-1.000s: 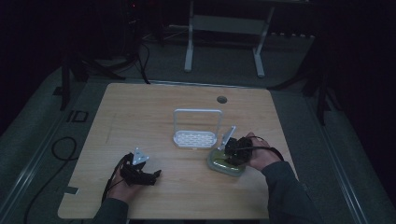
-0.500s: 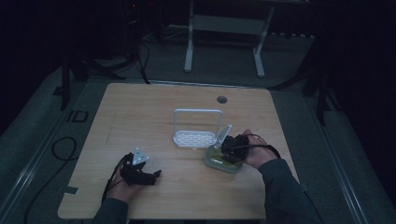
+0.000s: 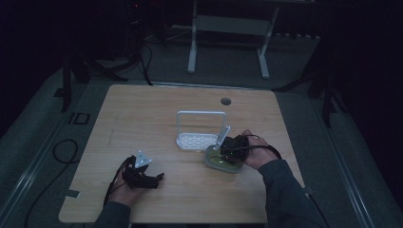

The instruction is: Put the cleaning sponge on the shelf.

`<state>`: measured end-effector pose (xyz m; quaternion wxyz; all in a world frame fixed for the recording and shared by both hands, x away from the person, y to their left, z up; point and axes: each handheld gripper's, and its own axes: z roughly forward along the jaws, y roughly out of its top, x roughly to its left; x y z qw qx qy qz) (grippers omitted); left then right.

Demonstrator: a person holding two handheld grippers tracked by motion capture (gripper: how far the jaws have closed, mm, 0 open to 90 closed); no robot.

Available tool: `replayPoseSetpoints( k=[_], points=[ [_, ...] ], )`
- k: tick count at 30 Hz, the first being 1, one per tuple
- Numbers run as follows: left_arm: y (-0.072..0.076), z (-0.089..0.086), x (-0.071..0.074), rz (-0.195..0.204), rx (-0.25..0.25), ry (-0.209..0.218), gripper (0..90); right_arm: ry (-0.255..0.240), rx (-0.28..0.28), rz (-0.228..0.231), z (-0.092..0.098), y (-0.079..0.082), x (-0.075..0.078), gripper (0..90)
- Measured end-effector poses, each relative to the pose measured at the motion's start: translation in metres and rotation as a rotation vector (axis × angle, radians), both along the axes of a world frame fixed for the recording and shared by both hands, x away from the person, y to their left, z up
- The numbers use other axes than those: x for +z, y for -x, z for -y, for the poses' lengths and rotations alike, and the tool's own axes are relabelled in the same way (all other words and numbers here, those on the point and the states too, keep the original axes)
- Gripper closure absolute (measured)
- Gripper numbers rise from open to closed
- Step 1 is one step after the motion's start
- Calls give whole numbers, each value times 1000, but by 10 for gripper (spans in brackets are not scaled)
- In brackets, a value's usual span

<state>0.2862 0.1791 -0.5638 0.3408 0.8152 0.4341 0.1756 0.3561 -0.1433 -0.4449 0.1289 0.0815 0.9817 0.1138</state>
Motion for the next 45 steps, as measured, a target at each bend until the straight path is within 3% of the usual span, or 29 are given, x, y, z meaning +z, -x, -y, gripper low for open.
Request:
replayPoseSetpoints(
  k=[15,45],
  points=[
    [0,0,0,0,0,0,95,-6,20,35,-16,-2,9,713],
    [0,0,0,0,-1,1,94,-8,52,63,-41,-12,14,714]
  ],
)
